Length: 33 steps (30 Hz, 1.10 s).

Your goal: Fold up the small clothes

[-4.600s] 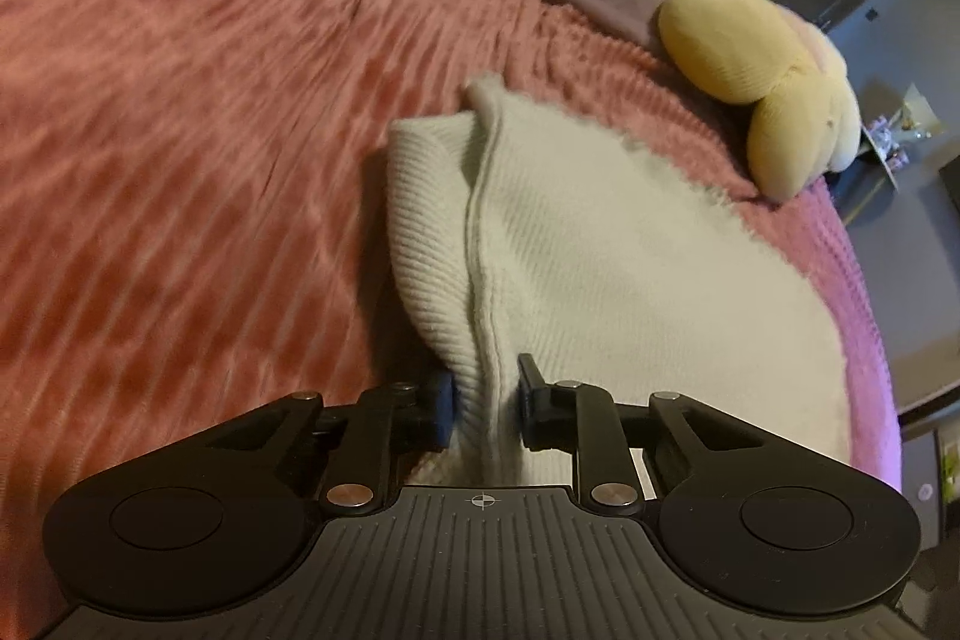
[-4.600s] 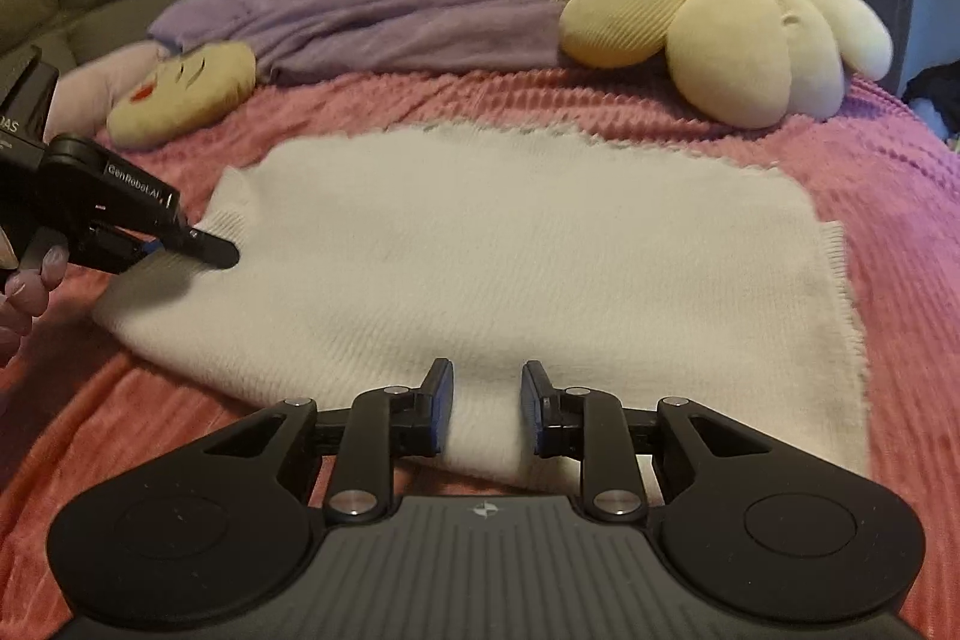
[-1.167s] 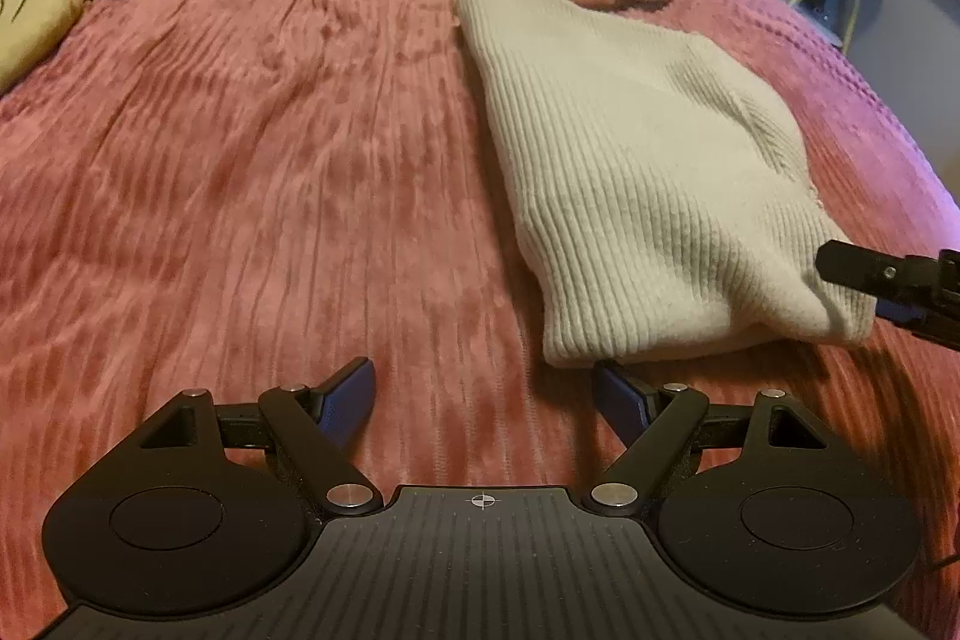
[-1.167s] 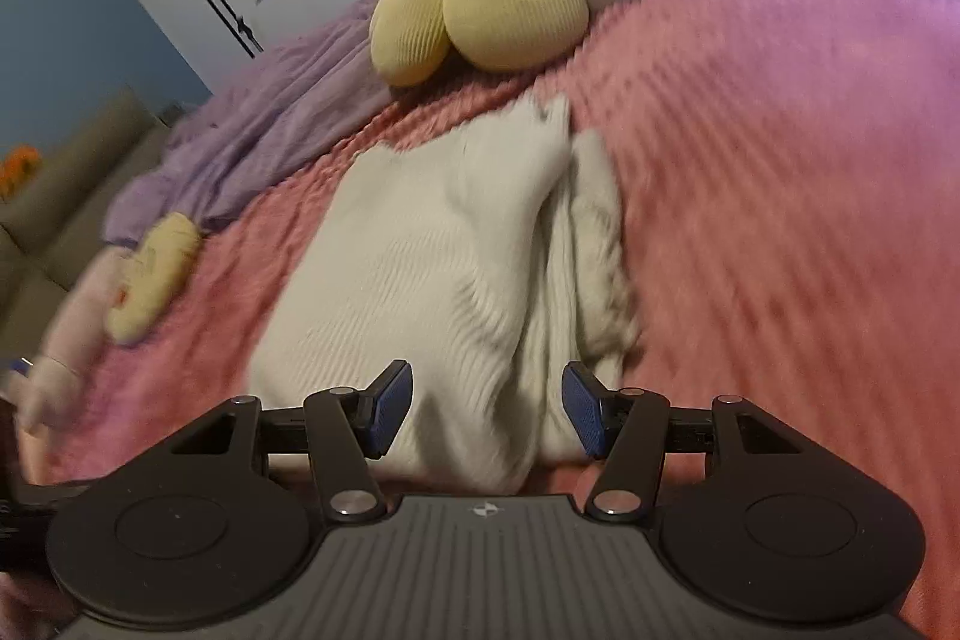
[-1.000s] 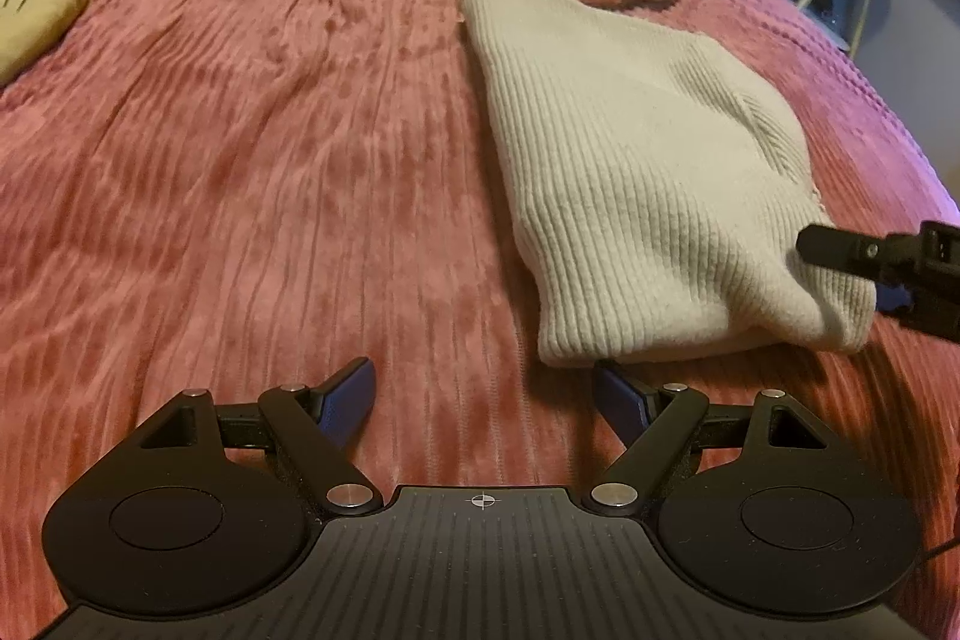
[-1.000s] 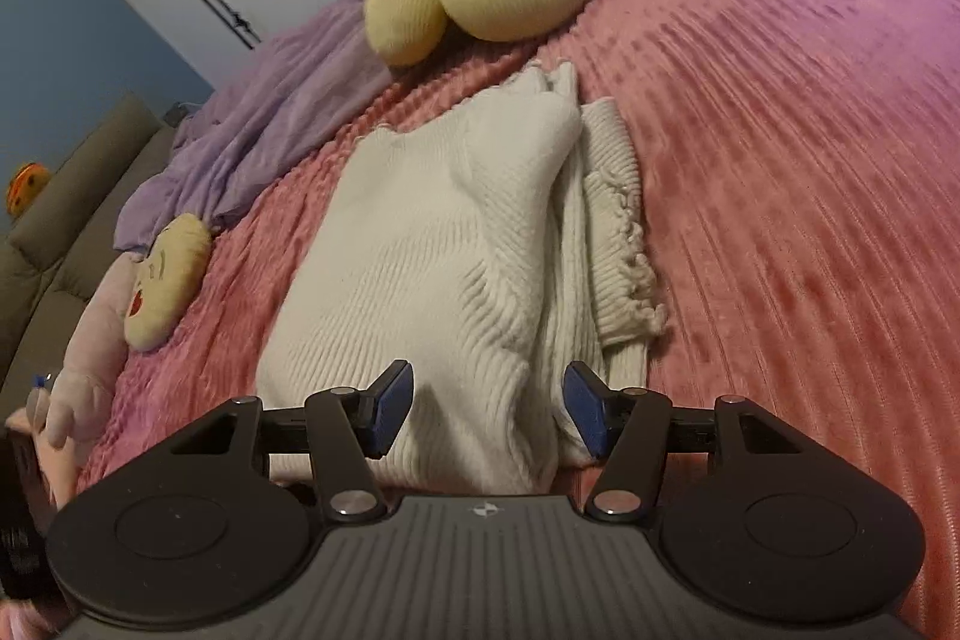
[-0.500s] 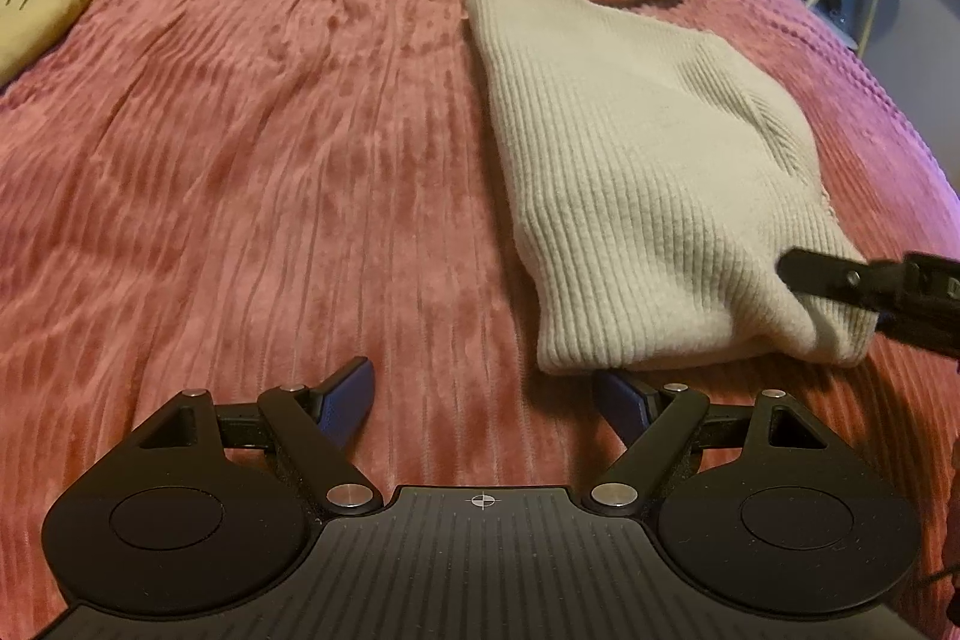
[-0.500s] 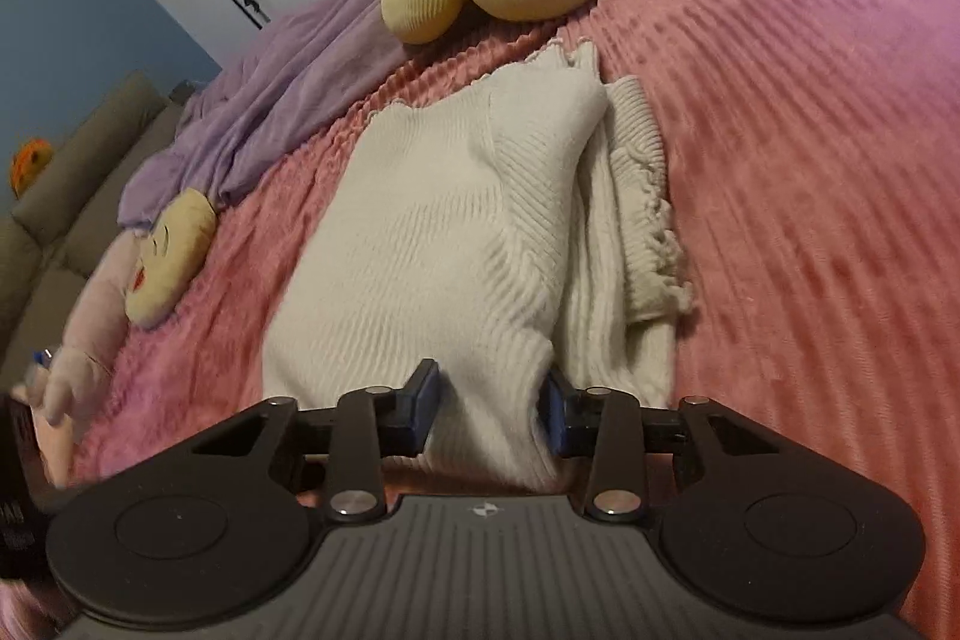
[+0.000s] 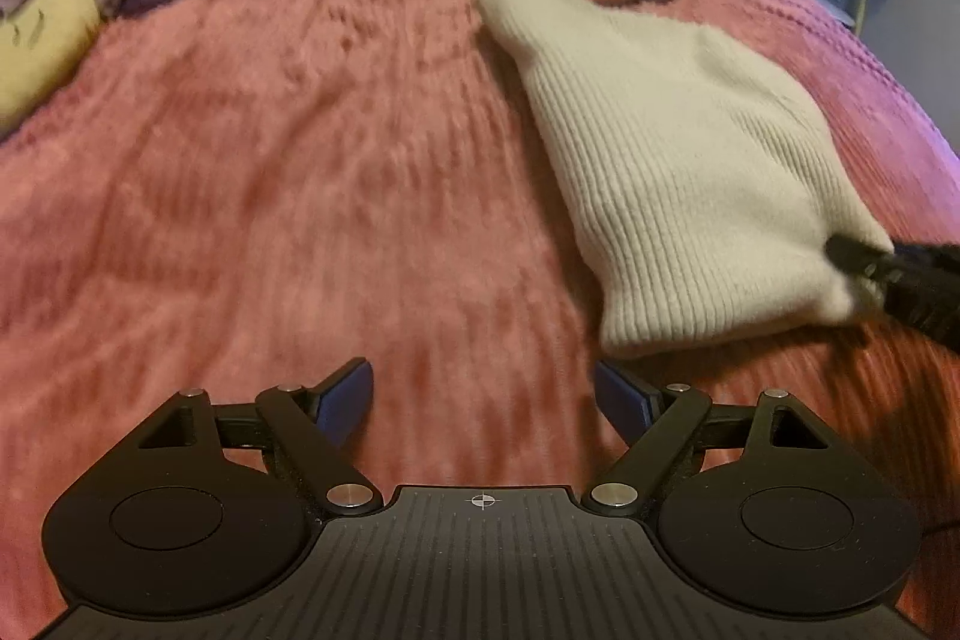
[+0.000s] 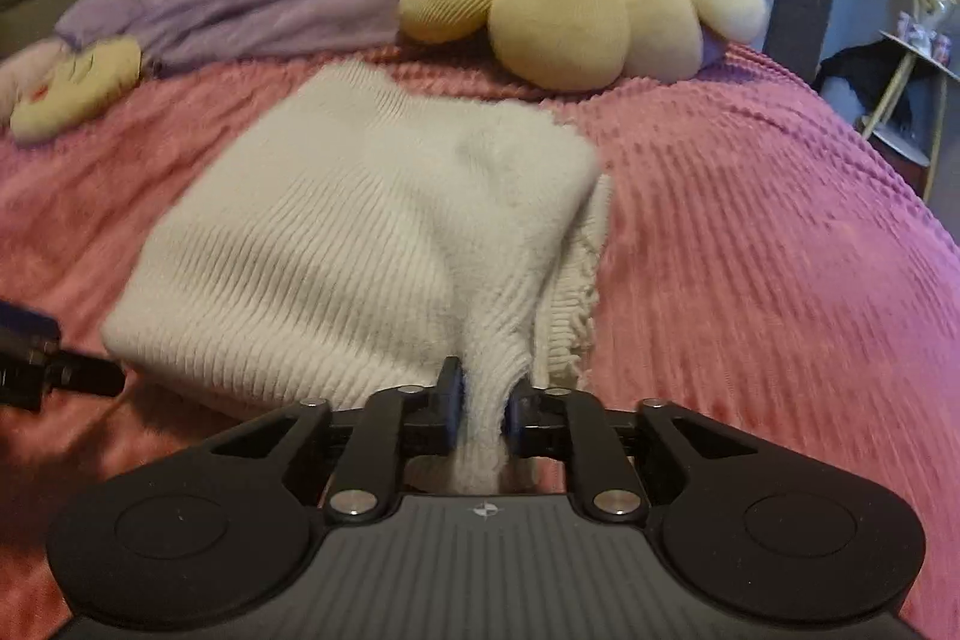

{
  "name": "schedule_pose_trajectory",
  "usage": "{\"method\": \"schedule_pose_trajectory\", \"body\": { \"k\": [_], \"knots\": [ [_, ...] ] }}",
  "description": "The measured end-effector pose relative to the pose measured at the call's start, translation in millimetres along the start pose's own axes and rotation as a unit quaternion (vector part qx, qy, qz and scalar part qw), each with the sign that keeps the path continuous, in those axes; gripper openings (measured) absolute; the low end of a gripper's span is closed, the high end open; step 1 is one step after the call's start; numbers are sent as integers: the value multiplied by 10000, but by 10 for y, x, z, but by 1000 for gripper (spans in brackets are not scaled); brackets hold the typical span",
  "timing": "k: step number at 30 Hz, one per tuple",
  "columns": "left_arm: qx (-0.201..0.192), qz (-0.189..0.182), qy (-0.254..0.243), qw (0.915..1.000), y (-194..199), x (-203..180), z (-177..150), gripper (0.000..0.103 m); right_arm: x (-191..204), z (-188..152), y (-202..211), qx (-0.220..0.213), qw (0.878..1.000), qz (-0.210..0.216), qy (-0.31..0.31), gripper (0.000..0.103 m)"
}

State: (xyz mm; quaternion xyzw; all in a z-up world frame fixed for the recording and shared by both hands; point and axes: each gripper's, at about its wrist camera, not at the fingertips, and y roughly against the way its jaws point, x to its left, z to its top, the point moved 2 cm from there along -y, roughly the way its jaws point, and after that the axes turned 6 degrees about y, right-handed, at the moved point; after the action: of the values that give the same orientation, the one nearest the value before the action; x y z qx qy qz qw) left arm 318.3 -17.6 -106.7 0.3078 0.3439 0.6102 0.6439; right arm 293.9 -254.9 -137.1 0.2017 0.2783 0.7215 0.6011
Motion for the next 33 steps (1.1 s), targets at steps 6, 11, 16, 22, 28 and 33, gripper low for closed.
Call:
{"method": "schedule_pose_trajectory", "body": {
  "k": [6,11,16,22,28,33],
  "knots": [
    [-493,-253,494,9972,173,25,314,86,-181,208,294,-621,9967,-192,-487,30],
    [-331,-443,446,9975,-158,-212,421,87,56,389,85,-715,9973,137,23,22],
    [-180,-566,361,9976,-351,-230,343,91,144,257,-321,-346,9955,-233,855,20],
    [-688,-320,-298,9967,-243,-272,232,92,127,257,-353,-226,9937,-204,1082,20],
    [-954,-410,6,9946,-111,-289,582,88,-16,552,-129,-721,9956,-212,557,22],
    [-952,-268,111,9950,-359,-342,774,88,-59,718,-468,-506,9971,-288,487,22]
  ]
}}
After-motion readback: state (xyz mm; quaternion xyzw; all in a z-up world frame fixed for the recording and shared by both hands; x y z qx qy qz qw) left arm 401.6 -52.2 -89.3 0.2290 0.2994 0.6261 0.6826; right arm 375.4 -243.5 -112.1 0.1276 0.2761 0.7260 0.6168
